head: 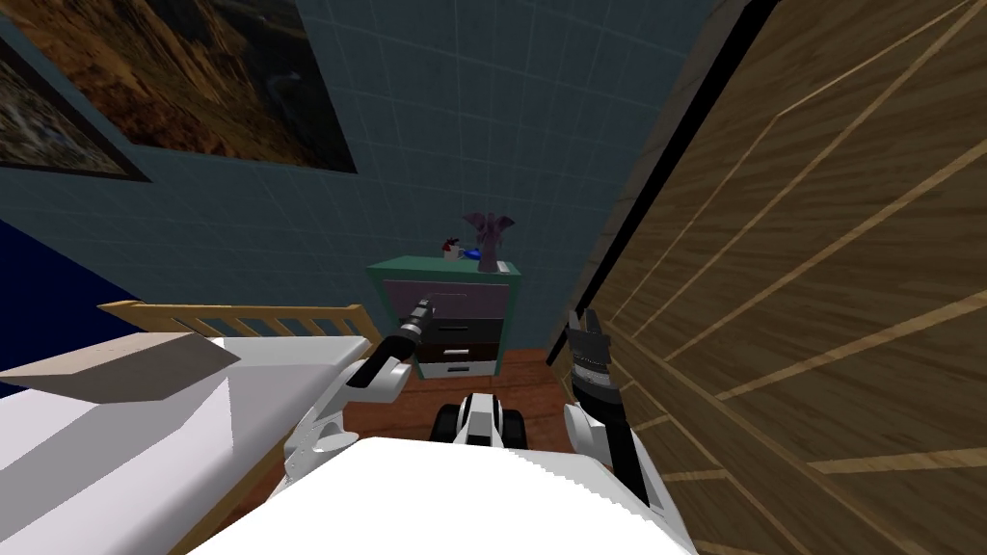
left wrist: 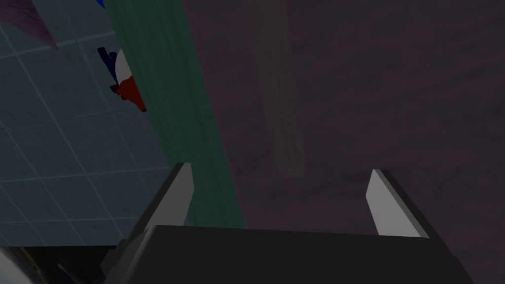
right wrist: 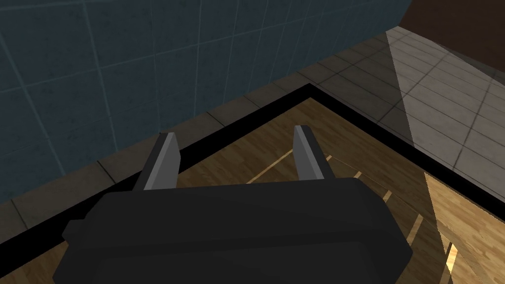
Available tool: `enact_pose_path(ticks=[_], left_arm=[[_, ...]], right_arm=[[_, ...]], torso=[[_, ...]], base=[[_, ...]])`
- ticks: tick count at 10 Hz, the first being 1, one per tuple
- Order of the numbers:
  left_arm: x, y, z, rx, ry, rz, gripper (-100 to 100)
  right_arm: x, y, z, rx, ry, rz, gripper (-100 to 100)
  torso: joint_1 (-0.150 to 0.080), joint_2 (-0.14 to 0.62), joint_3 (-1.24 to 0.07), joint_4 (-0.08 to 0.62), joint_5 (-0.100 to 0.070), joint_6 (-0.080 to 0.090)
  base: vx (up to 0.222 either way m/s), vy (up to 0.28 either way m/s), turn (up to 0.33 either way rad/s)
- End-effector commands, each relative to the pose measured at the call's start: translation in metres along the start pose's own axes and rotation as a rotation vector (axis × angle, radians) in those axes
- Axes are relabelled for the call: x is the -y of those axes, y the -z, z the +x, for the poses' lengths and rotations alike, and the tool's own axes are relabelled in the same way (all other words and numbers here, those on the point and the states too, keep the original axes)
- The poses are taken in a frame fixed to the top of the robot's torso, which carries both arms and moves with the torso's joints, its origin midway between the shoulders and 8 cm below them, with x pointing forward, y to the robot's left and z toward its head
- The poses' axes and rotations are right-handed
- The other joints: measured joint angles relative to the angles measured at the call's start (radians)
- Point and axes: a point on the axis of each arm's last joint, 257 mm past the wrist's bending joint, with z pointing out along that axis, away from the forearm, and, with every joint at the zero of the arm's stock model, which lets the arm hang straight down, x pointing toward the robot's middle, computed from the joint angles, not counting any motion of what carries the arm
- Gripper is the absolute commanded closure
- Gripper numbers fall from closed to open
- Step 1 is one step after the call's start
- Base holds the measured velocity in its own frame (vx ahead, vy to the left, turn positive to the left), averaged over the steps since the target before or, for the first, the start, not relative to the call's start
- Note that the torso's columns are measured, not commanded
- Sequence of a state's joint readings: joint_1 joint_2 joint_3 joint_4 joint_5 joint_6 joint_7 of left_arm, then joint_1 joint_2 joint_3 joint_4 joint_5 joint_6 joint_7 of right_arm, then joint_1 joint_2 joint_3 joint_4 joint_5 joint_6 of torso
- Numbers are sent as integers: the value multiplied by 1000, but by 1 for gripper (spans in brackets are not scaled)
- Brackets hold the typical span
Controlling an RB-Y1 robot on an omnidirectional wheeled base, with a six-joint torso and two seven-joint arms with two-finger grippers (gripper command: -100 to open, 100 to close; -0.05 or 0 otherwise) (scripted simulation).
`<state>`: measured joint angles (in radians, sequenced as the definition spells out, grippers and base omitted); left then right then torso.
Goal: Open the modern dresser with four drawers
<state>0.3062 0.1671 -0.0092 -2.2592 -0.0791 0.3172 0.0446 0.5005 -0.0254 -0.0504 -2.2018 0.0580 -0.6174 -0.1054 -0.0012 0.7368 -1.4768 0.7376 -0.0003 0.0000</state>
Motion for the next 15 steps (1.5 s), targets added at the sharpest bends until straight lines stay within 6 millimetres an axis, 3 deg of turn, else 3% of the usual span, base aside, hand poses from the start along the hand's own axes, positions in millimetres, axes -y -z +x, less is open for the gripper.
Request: enact_pose_path(ticks=[1,3,4,12,13,15], left_arm=[[-2,-1,0,1,1,-4,-100],[0,0,-1,3,1,-4,-100],[0,0,-1,4,2,-5,100],[3,14,5,-16,3,-13,100],[9,17,4,-14,5,-12,-100],[20,25,1,-12,5,-13,-100]], right_arm=[[0,0,0,0,0,0,0],[0,0,0,0,0,0,0],[0,0,0,0,0,0,0],[0,0,0,0,0,-1,0],[0,0,0,0,0,-1,0],[0,0,0,0,0,0,0]], torso=[[0,2,1,1,0,0],[1,5,4,2,0,0],[1,5,3,1,0,0],[2,4,2,1,0,-1],[2,3,2,1,0,-1],[2,-8,-5,-2,0,0]], base=[[91,3,-3],[79,-1,-17],[10,-1,2],[-171,-19,20],[-66,-8,-3],[56,1,-7]])
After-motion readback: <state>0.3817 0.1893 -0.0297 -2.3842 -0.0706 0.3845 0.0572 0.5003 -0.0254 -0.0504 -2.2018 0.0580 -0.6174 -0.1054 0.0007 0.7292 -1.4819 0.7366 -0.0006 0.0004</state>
